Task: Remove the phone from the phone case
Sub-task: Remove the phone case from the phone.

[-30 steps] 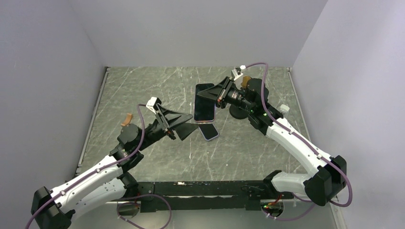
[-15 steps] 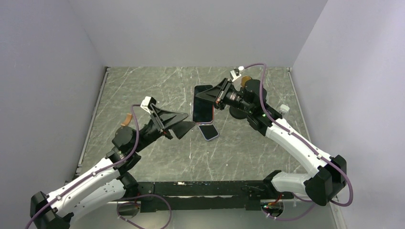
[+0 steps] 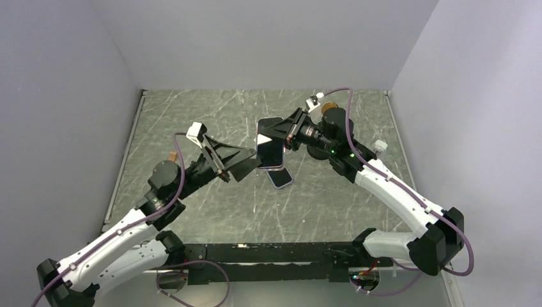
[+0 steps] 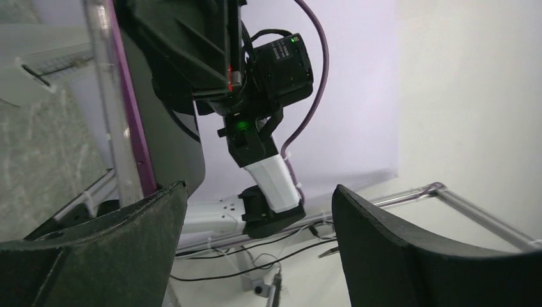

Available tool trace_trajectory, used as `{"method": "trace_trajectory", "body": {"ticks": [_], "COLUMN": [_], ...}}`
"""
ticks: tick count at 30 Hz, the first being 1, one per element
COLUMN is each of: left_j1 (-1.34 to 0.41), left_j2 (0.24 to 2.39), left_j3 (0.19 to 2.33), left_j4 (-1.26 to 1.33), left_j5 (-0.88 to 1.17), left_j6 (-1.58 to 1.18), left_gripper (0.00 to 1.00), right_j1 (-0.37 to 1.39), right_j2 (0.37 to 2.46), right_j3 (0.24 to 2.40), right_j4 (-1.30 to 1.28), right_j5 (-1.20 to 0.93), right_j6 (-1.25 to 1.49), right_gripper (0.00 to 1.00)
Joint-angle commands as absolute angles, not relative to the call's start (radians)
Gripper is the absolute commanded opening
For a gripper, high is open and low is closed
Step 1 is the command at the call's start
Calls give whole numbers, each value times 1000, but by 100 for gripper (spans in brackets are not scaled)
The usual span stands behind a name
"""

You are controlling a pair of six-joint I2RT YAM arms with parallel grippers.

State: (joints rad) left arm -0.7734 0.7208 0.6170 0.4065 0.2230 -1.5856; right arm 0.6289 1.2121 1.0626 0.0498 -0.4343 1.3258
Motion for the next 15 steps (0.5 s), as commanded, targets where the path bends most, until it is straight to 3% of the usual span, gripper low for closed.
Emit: {"method": "trace_trajectory", "body": {"ticks": [1, 15], "left_j1": [-771, -770], "left_j2": [696, 664], "left_j3": [812, 776], "left_j4": [93, 89], "left_j5": [270, 209], "left_j6": [-1337, -1467], "left_gripper": [87, 79], "right_j1": [625, 623], "right_j2": [1177, 1212], "right_j3": [1130, 1167], "right_j4": [27, 62], "right_j5": [-376, -319], "right_j6": [1416, 1430], "right_gripper": [0, 0]}}
